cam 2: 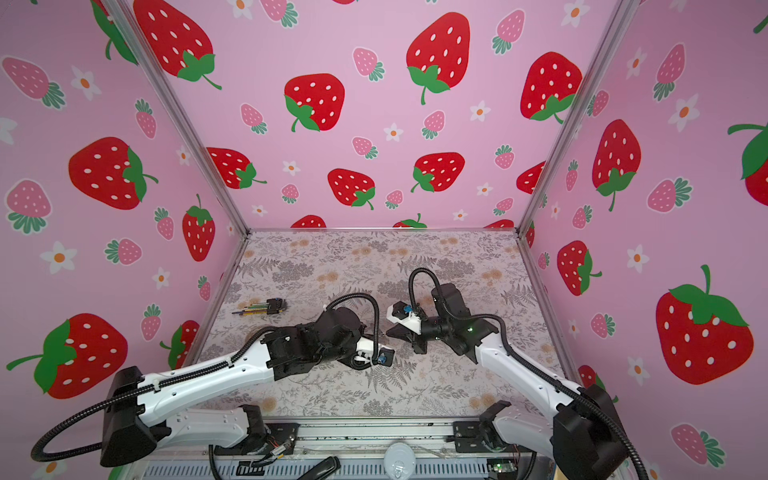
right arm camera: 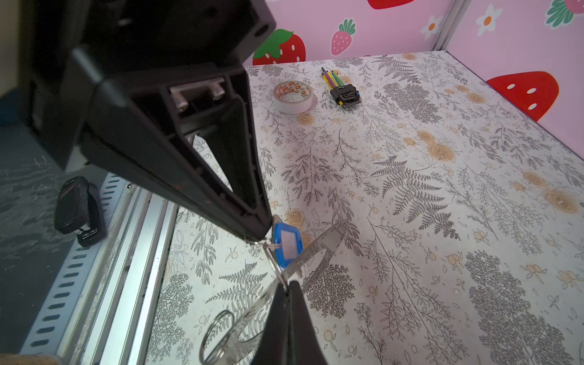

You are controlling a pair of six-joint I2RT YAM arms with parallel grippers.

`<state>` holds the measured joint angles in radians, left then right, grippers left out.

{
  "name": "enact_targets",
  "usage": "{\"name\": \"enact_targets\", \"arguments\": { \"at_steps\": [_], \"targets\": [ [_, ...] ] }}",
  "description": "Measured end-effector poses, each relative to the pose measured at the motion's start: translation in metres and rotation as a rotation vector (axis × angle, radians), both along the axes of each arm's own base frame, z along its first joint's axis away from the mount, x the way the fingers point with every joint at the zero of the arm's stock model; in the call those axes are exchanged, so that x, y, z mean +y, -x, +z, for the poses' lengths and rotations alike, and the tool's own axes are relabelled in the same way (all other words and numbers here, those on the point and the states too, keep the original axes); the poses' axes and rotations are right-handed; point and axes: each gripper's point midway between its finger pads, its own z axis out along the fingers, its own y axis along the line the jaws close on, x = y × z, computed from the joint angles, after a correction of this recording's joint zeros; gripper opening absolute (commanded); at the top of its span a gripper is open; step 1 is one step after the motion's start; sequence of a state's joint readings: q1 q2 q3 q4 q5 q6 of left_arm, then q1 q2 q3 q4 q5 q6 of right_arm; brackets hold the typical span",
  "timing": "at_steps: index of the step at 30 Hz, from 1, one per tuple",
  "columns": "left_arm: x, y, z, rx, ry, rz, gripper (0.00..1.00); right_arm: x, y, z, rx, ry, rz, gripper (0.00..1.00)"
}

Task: Put the keys on the keyring

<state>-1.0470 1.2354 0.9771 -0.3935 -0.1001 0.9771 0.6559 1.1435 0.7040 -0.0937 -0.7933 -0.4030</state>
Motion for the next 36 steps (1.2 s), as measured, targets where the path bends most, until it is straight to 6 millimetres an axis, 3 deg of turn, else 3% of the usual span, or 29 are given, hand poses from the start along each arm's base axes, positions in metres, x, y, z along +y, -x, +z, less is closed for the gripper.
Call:
{"name": "enact_targets", "arguments": {
  "at_steps": [14,29,36],
  "targets": [
    [-0.006,-0.001,-0.002,0.099,0.001,0.01,0.0,0.0,-0.001,0.002,-0.027,-0.012,-0.001,0.0],
    [0.007,-0.001,-0.011,0.228,0.005,0.071,0.0,0.0,-0.004,0.017,-0.097,-0.055,-0.012,0.0],
    [0.012,-0.013,-0.004,0.229,0.072,0.143,0.02,0.0,-0.005,0.016,-0.099,-0.051,-0.018,0.0]
  ]
}}
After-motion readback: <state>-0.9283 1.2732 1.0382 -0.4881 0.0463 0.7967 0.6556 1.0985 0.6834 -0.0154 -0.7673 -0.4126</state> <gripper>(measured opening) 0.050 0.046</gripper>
